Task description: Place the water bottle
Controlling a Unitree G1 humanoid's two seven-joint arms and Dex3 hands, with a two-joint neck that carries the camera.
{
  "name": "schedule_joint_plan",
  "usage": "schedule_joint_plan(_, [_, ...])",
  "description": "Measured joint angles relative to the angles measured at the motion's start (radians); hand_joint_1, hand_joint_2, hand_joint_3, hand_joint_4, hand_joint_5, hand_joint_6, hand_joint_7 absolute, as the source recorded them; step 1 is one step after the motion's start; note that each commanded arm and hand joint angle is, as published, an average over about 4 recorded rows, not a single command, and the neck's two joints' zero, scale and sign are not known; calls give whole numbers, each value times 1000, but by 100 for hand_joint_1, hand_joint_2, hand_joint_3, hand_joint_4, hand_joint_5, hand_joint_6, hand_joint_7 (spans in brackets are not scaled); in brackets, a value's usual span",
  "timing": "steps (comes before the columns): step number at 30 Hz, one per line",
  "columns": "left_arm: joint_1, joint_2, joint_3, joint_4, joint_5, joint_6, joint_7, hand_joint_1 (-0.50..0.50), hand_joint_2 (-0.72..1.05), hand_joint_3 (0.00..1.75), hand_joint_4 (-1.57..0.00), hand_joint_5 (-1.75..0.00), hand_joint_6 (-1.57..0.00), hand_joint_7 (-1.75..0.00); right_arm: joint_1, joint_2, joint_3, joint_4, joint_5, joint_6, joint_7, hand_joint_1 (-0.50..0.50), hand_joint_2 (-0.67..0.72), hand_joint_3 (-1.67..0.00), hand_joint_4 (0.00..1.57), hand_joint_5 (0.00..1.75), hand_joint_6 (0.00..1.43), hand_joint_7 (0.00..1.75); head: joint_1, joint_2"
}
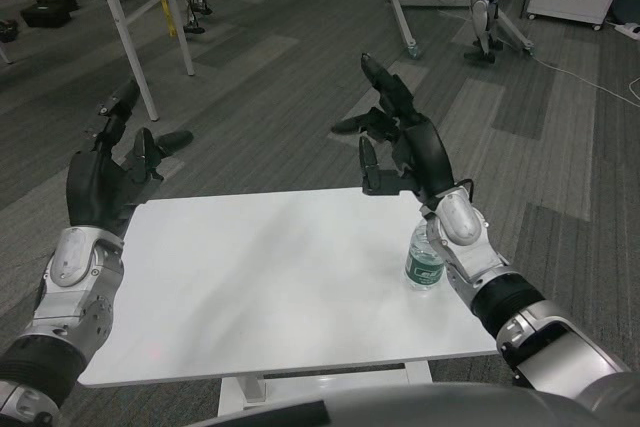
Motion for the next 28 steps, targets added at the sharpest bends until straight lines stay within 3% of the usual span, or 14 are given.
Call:
schedule_joint_plan(3, [0,0,0,0,0,0,0,-47,105,79,-71,-72,-26,-21,0,0,0,0,0,0,-1,-42,-60,-159,111,136,3,14,-2,0])
schedule_joint_plan(14, [0,0,0,0,-1,0,0,-48,105,79,-71,-72,-26,-21,0,2,0,0,0,0,-2,-42,-59,-155,94,136,0,14,-2,-6])
schedule_joint_plan(24, [0,0,0,11,-1,0,0,-47,105,79,-71,-72,-26,-21,0,2,0,14,0,0,-2,-42,-56,-159,92,136,0,14,-3,-14])
schedule_joint_plan(28, [-1,0,0,23,-2,0,0,-46,105,79,-71,-72,-26,-21,-2,2,0,18,0,0,-2,-38,-52,-159,67,110,0,14,-4,-16])
